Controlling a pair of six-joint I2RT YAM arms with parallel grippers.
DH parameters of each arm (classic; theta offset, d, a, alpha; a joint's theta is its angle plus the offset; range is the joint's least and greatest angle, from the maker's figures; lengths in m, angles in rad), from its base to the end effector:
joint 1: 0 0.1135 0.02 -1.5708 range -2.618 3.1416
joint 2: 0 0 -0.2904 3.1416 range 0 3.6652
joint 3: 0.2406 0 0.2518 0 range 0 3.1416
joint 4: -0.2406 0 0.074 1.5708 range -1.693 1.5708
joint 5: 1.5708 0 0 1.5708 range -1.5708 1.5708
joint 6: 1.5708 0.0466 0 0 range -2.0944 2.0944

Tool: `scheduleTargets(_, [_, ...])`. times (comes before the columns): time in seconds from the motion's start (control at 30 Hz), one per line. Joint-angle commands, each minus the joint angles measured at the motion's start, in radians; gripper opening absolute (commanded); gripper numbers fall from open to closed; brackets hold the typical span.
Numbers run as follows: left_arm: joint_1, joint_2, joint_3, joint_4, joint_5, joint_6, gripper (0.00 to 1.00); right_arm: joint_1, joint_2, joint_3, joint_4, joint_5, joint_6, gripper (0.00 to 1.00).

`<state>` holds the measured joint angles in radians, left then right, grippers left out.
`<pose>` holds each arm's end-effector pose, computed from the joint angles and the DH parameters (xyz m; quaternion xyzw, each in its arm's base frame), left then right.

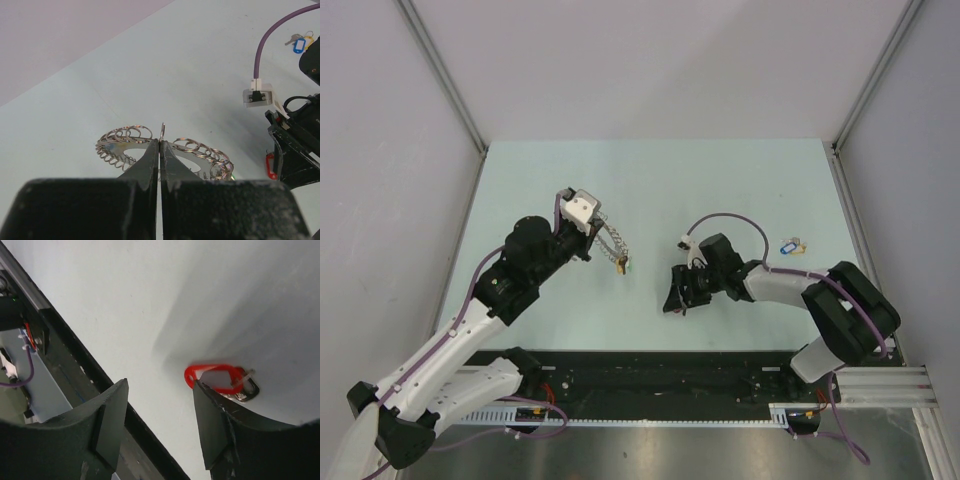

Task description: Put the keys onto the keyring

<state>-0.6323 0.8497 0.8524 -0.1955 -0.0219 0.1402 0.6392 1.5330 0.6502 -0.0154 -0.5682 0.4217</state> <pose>0.1547 -0.1121 0.3692 0.2843 0.7176 -0.1467 0.6186 0.2108 0.1879 0.1643 -0.1903 0.8908 0.3885 0.1394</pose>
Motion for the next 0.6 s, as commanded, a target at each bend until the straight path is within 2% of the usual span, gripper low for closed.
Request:
scheduleTargets(0.0, [0.005, -0.014, 0.010, 0.084, 0.010, 0.018, 0.00, 0.031, 0.039, -0.001, 0.178, 0.051, 0.095, 0.60])
scheduleTargets(0.1, [0.005, -0.011, 0.008, 0.087, 0.008, 0.019, 0.00, 0.037, 0.041, 0.002, 0.232, 0.025, 0.115, 0.63])
scheduleTargets(0.2, [0.005, -0.008, 0.008, 0.085, 0.007, 0.019, 0.00, 0.039, -0.029, 0.008, 0.191, 0.027, 0.104, 0.64])
scheduleTargets(0.43, [0.005, -0.009, 0.010, 0.085, 0.010, 0.019, 0.00, 0.005, -0.255, 0.009, -0.136, 0.192, 0.043, 0.68])
scheduleTargets(0.57, [0.005, -0.005, 0.011, 0.084, 0.010, 0.018, 0.00, -0.007, -0.290, -0.010, -0.192, 0.228, 0.057, 0.70])
